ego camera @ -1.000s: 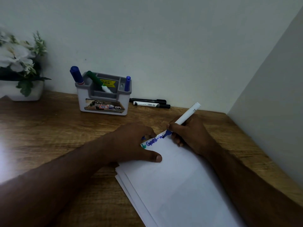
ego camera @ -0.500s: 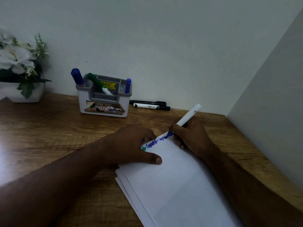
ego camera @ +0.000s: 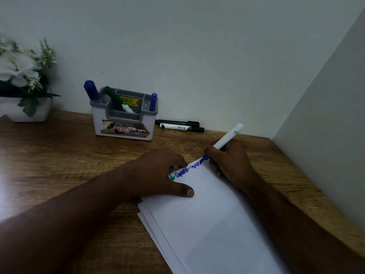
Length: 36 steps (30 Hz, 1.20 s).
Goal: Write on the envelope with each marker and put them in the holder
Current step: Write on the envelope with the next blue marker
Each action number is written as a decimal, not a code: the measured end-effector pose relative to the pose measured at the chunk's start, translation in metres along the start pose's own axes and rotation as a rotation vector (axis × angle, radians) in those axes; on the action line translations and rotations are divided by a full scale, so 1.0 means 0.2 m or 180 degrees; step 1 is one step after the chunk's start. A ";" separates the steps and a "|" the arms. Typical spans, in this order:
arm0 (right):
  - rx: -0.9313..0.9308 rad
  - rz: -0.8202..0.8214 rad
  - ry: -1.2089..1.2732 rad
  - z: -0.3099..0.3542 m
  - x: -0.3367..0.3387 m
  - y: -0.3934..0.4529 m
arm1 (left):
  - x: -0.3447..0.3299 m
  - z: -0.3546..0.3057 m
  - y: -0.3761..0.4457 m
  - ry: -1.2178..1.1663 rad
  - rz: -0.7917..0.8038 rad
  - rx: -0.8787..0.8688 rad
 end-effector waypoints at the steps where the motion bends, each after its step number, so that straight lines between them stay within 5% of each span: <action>1: -0.0019 0.0028 0.0060 0.00 0.00 -0.01 | 0.00 0.00 0.00 0.0000 -0.0016 -0.0003; 7: 0.0066 -0.0105 -0.0079 0.01 0.01 -0.01 | 0.00 0.01 0.00 -0.0021 -0.0002 0.0022; 12: 0.0737 0.0474 -0.0126 0.10 -0.06 -0.11 | 0.00 0.01 0.00 0.0043 -0.0059 0.0035; 14: 0.0853 0.0299 -0.0227 0.10 -0.04 -0.10 | 0.00 0.01 0.00 0.0014 -0.0043 0.0053; 18: 0.0524 -0.0215 -0.0213 0.04 0.02 -0.02 | -0.01 0.01 0.01 -0.0028 0.0025 0.0046; 29: 0.0593 0.0280 -0.0081 0.07 -0.03 -0.05 | -0.01 0.01 0.00 0.0028 0.0022 0.0023; 36: -0.0270 0.0261 0.1268 0.00 0.01 0.01 | -0.02 0.03 0.00 -0.0085 0.0028 0.0113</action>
Point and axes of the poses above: each hand's wrist, its own y-axis towards the middle knuckle, its own x-axis out of the back of the hand, z = x × y, the point moved 8 cm from there along y, towards the middle knuckle, and after that the axes turned 13 degrees about -z, right-handed, at the moved point
